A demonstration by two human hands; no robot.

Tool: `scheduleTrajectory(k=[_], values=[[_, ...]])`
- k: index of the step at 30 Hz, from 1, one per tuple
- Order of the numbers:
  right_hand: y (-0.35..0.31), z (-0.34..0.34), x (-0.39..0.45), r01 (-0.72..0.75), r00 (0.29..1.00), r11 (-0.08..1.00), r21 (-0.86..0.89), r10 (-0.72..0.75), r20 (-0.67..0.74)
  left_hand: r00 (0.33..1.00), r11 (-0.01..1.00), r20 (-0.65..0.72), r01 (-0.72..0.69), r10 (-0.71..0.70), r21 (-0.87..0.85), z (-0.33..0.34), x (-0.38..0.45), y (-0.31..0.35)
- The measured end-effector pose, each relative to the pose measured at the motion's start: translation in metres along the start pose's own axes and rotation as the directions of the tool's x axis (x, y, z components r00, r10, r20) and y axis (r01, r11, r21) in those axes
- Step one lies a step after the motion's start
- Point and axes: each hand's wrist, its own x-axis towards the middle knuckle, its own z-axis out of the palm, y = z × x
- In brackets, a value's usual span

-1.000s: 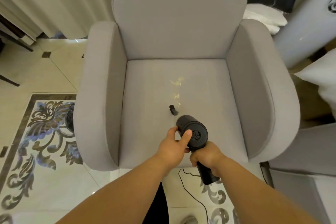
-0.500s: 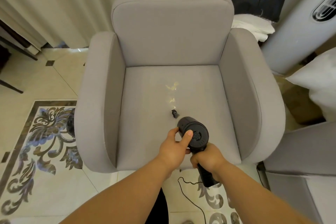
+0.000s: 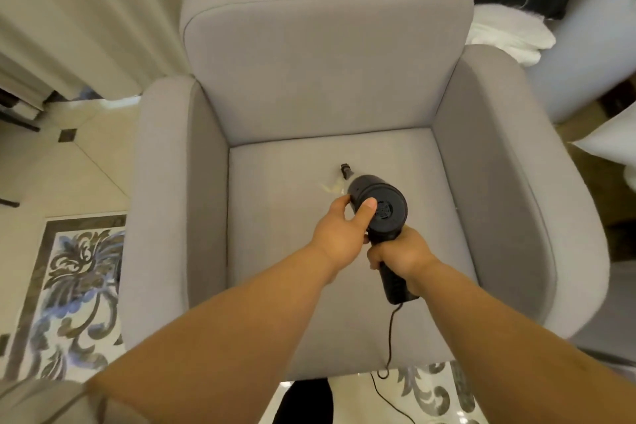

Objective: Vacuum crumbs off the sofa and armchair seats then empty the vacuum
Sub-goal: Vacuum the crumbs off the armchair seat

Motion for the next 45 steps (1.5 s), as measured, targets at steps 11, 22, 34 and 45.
scheduleTrajectory(k=[11, 22, 34, 45], values=[[0.016, -0.001, -0.005, -0.123, 0.989, 0.992, -0.012, 0.124, 0.085, 0.999, 0.995, 0.010, 0.041, -0.042, 0.093, 0.008, -0.005, -0.015], [0.115, -0.011, -0.074, -0.135, 0.981, 0.990, -0.040, 0.139, 0.138, 0.997, 0.992, 0.007, 0.081, -0.082, 0.099, 0.064, -0.096, -0.081], [0.121, -0.016, -0.104, -0.007, 0.996, 1.000, -0.026, 0.010, 0.093, 0.998, 0.998, -0.063, 0.000, 0.004, 0.062, 0.071, -0.121, -0.089], [0.027, 0.010, -0.025, 0.006, 0.999, 1.000, -0.007, -0.006, 0.053, 0.998, 1.000, -0.059, -0.010, 0.012, 0.022, 0.004, -0.032, -0.032]])
